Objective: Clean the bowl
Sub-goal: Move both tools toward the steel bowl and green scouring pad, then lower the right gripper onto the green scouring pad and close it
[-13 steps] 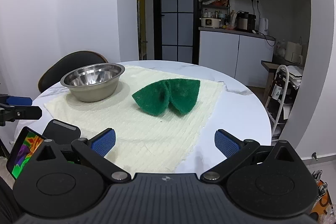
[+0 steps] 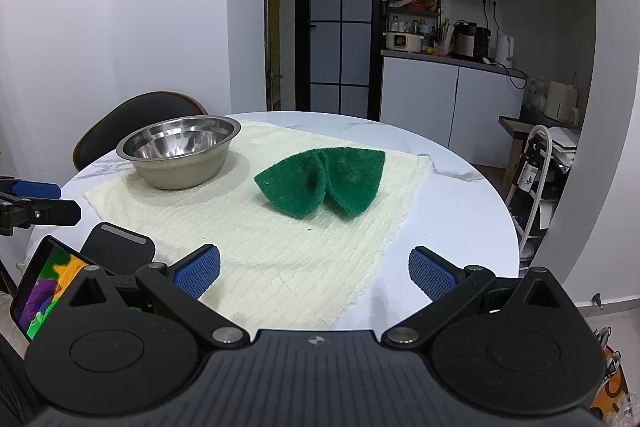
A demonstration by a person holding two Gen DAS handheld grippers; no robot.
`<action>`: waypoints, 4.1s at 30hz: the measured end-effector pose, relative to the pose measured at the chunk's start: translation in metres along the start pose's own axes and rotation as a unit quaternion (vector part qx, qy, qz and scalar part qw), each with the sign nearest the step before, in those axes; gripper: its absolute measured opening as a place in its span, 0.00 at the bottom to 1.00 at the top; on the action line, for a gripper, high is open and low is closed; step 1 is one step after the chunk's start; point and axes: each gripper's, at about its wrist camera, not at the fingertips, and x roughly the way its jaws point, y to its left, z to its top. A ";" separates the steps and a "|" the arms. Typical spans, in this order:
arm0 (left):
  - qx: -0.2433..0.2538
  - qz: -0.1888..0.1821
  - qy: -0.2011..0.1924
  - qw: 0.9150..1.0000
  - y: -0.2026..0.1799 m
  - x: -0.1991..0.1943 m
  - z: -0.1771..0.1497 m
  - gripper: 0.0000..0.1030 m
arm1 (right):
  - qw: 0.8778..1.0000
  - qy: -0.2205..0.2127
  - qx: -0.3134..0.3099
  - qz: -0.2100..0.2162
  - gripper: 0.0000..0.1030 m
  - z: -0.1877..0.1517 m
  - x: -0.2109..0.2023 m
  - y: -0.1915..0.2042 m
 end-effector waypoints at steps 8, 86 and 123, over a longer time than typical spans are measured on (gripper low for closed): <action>0.004 0.007 0.007 1.000 -0.003 0.002 0.000 1.00 | 1.000 0.004 -0.006 -0.001 1.00 0.000 -0.002 0.004; 0.045 0.000 -0.006 0.999 0.011 0.006 0.045 0.99 | 0.999 0.004 -0.027 0.041 1.00 0.030 0.001 -0.033; -0.018 -0.027 0.057 0.998 0.060 0.108 0.080 0.98 | 0.994 0.052 -0.010 0.097 0.75 0.060 0.109 -0.043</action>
